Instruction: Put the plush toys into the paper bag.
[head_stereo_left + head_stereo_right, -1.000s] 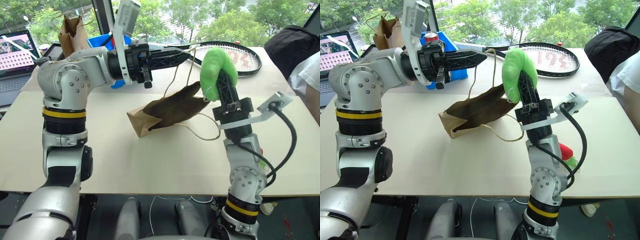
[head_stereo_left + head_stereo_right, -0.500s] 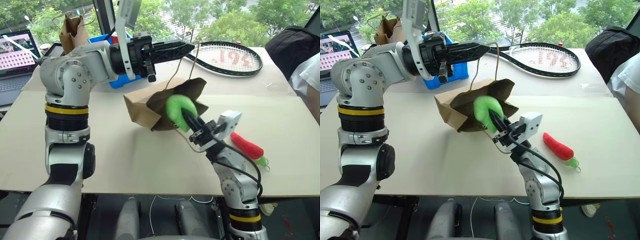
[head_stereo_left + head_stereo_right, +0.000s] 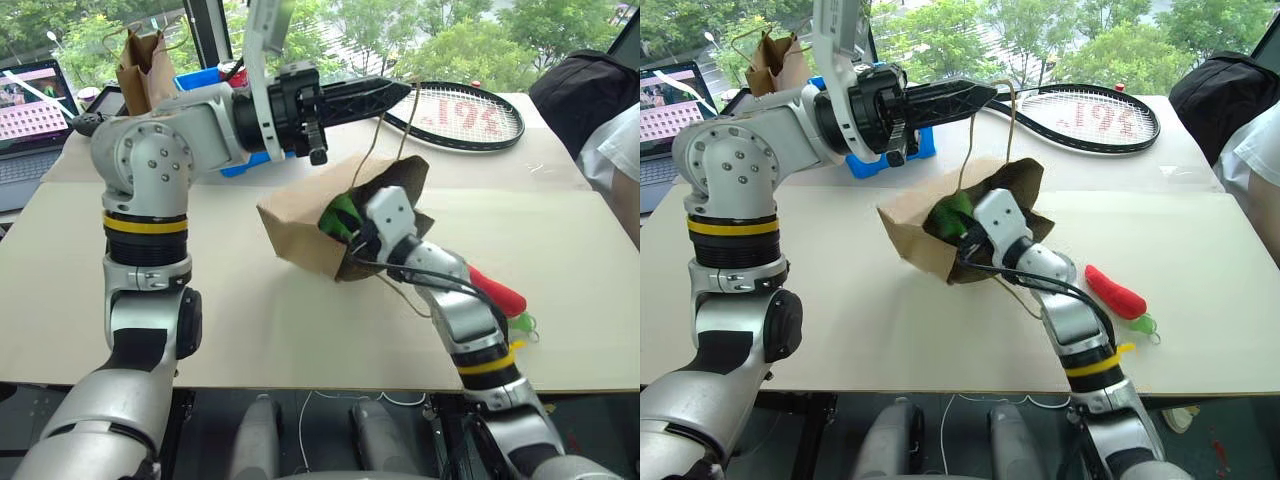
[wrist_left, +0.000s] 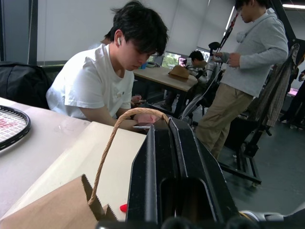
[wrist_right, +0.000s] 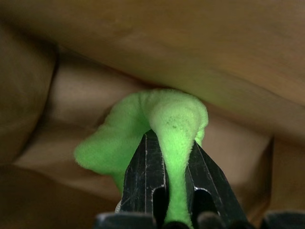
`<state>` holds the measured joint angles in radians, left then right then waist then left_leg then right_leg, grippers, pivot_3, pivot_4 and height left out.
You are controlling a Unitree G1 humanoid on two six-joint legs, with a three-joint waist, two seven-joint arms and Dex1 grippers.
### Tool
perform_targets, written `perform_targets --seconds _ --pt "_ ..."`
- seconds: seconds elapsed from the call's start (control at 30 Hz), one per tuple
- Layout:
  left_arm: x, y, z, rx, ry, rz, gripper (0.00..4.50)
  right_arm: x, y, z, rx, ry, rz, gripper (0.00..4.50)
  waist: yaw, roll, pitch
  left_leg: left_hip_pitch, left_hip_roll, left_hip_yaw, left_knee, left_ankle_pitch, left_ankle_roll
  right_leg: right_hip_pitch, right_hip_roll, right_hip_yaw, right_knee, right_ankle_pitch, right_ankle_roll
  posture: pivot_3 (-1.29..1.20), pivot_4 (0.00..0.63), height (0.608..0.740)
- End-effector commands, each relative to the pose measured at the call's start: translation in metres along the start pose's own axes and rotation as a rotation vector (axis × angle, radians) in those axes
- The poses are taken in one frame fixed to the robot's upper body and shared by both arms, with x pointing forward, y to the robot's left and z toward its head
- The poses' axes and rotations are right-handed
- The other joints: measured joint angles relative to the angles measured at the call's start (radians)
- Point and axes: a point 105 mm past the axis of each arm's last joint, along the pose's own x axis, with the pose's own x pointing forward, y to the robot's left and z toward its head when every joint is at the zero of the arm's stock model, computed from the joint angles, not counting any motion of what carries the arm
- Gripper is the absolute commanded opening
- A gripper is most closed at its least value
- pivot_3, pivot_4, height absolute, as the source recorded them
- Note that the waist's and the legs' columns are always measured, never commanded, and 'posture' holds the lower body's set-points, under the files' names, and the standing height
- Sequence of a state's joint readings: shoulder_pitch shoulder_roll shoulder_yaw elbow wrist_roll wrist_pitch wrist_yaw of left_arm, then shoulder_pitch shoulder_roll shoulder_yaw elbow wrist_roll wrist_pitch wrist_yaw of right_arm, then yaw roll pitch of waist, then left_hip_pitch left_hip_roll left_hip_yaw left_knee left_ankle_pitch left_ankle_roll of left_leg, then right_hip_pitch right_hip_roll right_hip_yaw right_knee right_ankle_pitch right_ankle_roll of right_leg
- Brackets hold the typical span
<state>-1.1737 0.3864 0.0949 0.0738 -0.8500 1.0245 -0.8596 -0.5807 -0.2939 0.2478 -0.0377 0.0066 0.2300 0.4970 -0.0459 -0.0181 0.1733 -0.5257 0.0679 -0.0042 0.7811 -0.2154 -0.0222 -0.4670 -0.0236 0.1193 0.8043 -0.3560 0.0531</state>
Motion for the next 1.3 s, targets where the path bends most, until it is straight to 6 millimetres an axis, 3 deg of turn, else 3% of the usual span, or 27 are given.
perform_targets --seconds 0.03,0.17,0.23,0.3,0.53,0.6,0.73,0.87,0.97,1.07,1.23,1.3 --pt "0.001 -0.008 0.011 0.044 -0.028 -0.024 0.0 0.004 -0.011 -0.003 -0.232 0.084 -0.011 0.03 0.002 0.0 0.0 0.0 0.0 0.0 0.0 0.0 0.0 0.0 0.0 0.0 0.0 0.0 0.0 0.0 0.15 0.663" --pt "0.0 -0.007 0.007 0.045 -0.022 -0.015 0.0 0.002 0.006 -0.001 -0.015 0.017 0.034 0.03 0.003 0.0 0.0 -0.001 -0.001 0.0 0.001 0.0 -0.001 0.0 -0.001 0.0 0.0 0.0 0.0 0.0 0.15 0.663" --pt "-0.001 -0.005 0.005 0.043 -0.018 -0.005 0.0 -0.003 0.011 0.002 0.096 -0.014 0.041 0.9 0.002 0.0 0.0 -0.001 -0.001 0.0 0.0 0.0 -0.001 0.0 -0.001 0.0 0.0 0.0 0.0 0.0 0.15 0.663" --pt "-0.002 -0.004 0.002 0.046 -0.008 0.003 0.0 -0.008 0.015 0.001 0.153 -0.013 0.061 1.38 0.0 0.0 0.0 -0.001 0.0 -0.001 0.0 0.0 -0.001 0.0 -0.001 -0.001 0.0 0.0 0.0 0.0 0.15 0.663" --pt "0.002 -0.003 -0.014 -0.02 -0.017 -0.002 0.0 -0.046 -0.006 0.011 0.225 0.011 0.025 3.82 0.004 0.0 0.0 0.0 -0.001 -0.001 0.0 0.001 -0.001 0.001 -0.001 -0.001 0.0 0.0 0.0 0.0 0.15 0.663" --pt "0.004 -0.002 -0.03 -0.057 0.003 0.004 0.0 -0.06 -0.011 0.018 0.237 0.013 0.035 4.46 0.004 0.0 0.0 0.0 -0.001 -0.001 0.0 0.001 -0.001 0.001 -0.001 -0.001 0.0 0.0 0.0 0.0 0.15 0.663" --pt "0.006 0.0 -0.038 -0.083 -0.008 0.023 0.0 -0.091 -0.023 0.035 0.223 0.032 0.065 4.49 0.004 0.0 0.0 -0.001 -0.001 -0.001 0.0 0.001 -0.001 0.001 -0.001 -0.001 0.0 0.0 0.0 0.0 0.15 0.663" --pt "0.007 0.0 -0.035 -0.084 -0.018 0.021 0.0 -0.124 -0.046 0.034 0.175 0.129 0.035 4.49 0.004 0.0 0.001 0.001 -0.001 -0.001 0.0 0.001 -0.001 0.002 -0.001 -0.001 -0.001 0.0 0.0 0.0 0.15 0.663" --pt "0.008 -0.002 -0.035 -0.085 -0.021 0.013 0.0 -0.166 -0.079 0.015 0.14 0.295 -0.085 4.49 0.005 -0.001 0.001 0.002 -0.001 -0.001 0.0 0.001 -0.001 0.004 -0.001 -0.001 -0.002 0.0 0.0 0.0 0.15 0.663" --pt "0.008 -0.003 -0.034 -0.085 -0.022 0.01 0.0 -0.192 -0.093 -0.001 0.149 0.397 -0.158 4.49 0.007 -0.001 0.001 0.002 -0.002 -0.001 0.0 0.001 -0.001 0.006 -0.001 -0.001 -0.004 0.0 0.0 0.0 0.15 0.663" --pt "0.009 -0.005 -0.032 -0.083 -0.023 0.003 0.0 -0.227 -0.08 -0.054 0.267 0.578 -0.208 4.49 0.003 -0.001 0.001 0.004 -0.002 -0.001 -0.001 0.001 -0.001 0.007 -0.001 0.0 -0.004 0.0 0.001 0.0 0.15 0.663" --pt "0.01 -0.005 -0.032 -0.082 -0.022 0.001 0.0 -0.231 -0.074 -0.063 0.299 0.604 -0.212 4.49 0.001 -0.001 0.001 0.004 -0.002 -0.001 -0.001 0.001 -0.001 0.007 -0.001 0.0 -0.004 0.0 0.001 0.0 0.15 0.663"
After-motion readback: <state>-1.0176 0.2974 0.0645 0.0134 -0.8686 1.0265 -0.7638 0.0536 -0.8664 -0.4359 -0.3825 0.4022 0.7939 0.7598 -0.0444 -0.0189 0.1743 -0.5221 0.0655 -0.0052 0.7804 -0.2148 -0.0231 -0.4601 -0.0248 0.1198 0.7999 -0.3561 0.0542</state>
